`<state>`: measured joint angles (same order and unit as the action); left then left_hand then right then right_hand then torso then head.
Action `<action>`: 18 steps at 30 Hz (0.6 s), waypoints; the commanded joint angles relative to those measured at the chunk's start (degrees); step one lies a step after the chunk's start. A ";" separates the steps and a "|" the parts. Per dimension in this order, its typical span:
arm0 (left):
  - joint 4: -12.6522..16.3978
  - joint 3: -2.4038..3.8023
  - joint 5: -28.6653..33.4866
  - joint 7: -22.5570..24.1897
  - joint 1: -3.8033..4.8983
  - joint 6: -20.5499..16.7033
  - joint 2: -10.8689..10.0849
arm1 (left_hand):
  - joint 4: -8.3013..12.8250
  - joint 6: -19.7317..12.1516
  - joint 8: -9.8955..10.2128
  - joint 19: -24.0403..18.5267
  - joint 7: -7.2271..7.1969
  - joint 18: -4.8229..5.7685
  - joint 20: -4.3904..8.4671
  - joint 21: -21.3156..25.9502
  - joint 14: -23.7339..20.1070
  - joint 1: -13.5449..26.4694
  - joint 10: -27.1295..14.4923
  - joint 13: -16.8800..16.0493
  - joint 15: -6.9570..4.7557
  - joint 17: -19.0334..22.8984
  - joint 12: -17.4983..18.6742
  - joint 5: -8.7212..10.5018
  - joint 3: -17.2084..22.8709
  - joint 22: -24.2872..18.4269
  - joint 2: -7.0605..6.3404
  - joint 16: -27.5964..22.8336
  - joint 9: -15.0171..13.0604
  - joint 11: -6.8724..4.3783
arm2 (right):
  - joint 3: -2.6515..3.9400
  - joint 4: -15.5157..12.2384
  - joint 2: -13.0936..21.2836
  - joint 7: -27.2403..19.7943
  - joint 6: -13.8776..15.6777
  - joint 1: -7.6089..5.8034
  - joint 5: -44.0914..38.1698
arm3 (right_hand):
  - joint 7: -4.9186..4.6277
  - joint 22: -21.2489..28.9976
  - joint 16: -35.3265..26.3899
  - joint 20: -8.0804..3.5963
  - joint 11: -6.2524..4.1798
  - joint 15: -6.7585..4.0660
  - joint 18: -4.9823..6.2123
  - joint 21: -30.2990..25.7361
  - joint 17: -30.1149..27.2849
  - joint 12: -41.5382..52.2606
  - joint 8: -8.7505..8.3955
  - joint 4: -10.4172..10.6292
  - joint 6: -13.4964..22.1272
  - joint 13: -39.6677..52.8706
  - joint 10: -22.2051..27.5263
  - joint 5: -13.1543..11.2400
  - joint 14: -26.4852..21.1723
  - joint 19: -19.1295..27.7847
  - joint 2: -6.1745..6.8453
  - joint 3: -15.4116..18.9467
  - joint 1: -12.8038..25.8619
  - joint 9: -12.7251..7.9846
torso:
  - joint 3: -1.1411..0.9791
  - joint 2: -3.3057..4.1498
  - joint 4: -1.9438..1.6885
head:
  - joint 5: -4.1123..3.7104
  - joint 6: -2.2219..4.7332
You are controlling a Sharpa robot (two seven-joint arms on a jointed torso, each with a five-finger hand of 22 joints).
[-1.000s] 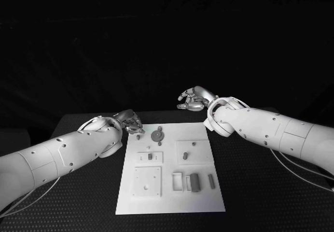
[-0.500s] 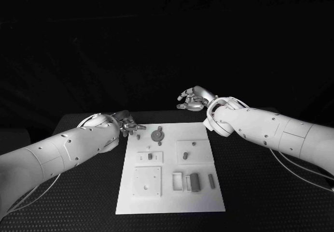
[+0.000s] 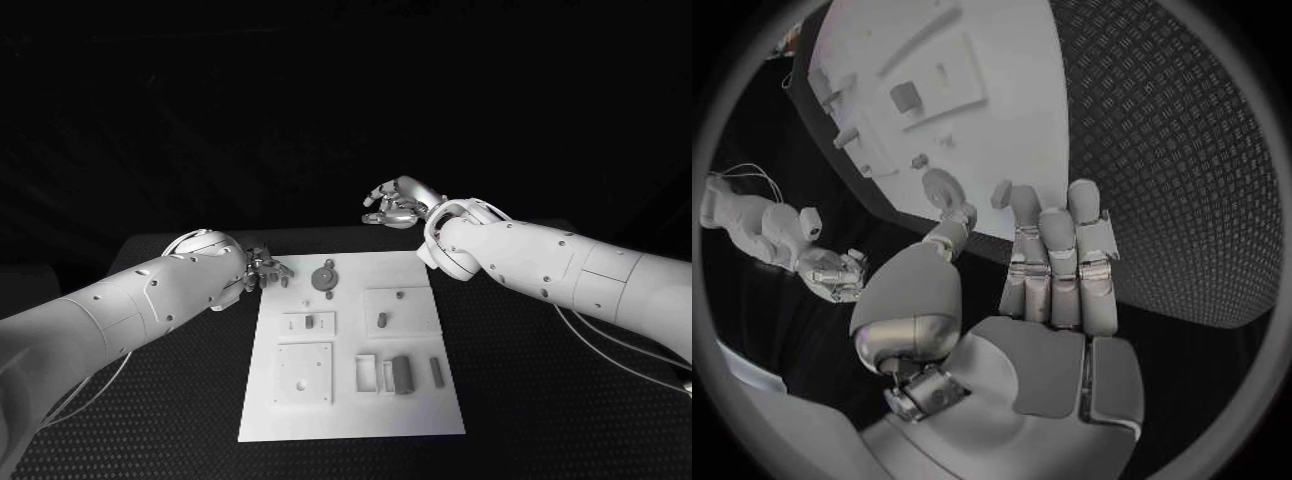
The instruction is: Assemble the parts on the task board
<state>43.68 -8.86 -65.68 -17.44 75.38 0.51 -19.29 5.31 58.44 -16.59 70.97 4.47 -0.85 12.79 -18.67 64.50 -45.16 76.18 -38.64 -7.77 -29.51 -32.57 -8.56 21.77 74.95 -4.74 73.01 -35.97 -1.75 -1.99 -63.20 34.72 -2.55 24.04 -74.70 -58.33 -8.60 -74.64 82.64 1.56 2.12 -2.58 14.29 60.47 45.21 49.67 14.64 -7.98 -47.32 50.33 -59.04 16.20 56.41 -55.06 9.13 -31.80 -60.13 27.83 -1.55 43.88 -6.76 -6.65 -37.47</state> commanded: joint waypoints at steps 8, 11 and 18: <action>-0.51 0.13 0.89 -0.49 0.09 3.13 0.46 | 0.32 0.32 -0.03 0.43 -0.19 -0.04 0.37 -0.63 0.25 0.72 -0.22 -0.74 -0.38 0.02 -0.94 -0.51 -0.08 1.44 0.74 0.72 -0.18 -0.40 | 0.04 -0.02 -0.15 -0.20 -0.66 0.02 -0.02 | -1.34 -0.11 -0.27 0.00 1.49 0.12 0.71 -0.23 -0.07 0.14 -0.26 -0.20 -0.87 -0.09 5.22 0.24 -0.35 0.37 -0.31 0.01 0.15 -0.10 | 0.05 -0.15 -0.02 | -0.09 -0.58; -0.98 0.13 0.98 -0.41 0.09 3.35 0.71 | 0.35 0.26 0.01 0.41 -0.19 -0.03 0.43 -0.70 0.24 0.82 -0.29 -0.84 -0.38 0.06 -1.03 -0.40 -0.07 1.44 0.73 0.78 -0.18 -0.40 | 0.04 -0.06 -0.21 -0.20 -0.68 0.02 -0.02 | -1.35 -0.11 -0.27 0.01 1.49 0.12 0.71 -0.23 -0.07 0.14 -0.26 -0.20 -0.87 -0.09 5.22 0.24 -0.35 0.37 -0.32 0.01 0.16 -0.10 | 0.04 -0.15 0.01 | -0.07 -0.58; -2.22 0.12 1.49 -0.03 0.05 3.62 1.47 | 1.01 -0.11 0.26 0.25 -0.10 0.07 0.54 -0.92 0.11 0.52 -0.58 -1.12 -0.34 0.24 -1.29 -0.36 0.24 1.42 1.01 0.92 -0.16 -0.33 | 0.04 -0.23 -0.26 -0.17 -0.66 0.02 -0.02 | -1.35 -0.12 -0.26 0.01 1.49 0.13 0.71 -0.23 -0.06 0.15 -0.25 -0.19 -0.87 -0.09 5.22 0.24 -0.34 0.36 -0.33 0.02 0.18 -0.10 | 0.03 -0.08 0.06 | -0.08 -0.54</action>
<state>41.60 -8.78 -64.94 -17.84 75.39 3.00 -18.10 6.04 58.52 -16.59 71.27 4.34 -0.85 13.08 -19.38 64.80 -44.60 76.06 -39.69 -7.86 -29.33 -33.63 -8.82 22.12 74.93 -4.19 73.66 -36.06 -2.05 -1.97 -63.30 34.52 -2.53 23.98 -74.69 -58.30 -8.60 -74.68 82.64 1.56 2.12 -2.58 14.29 60.47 45.21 49.67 14.64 -7.98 -47.32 50.33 -59.04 16.20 56.41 -55.05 9.13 -31.80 -60.13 27.83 -1.50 43.75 -6.73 -6.72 -38.05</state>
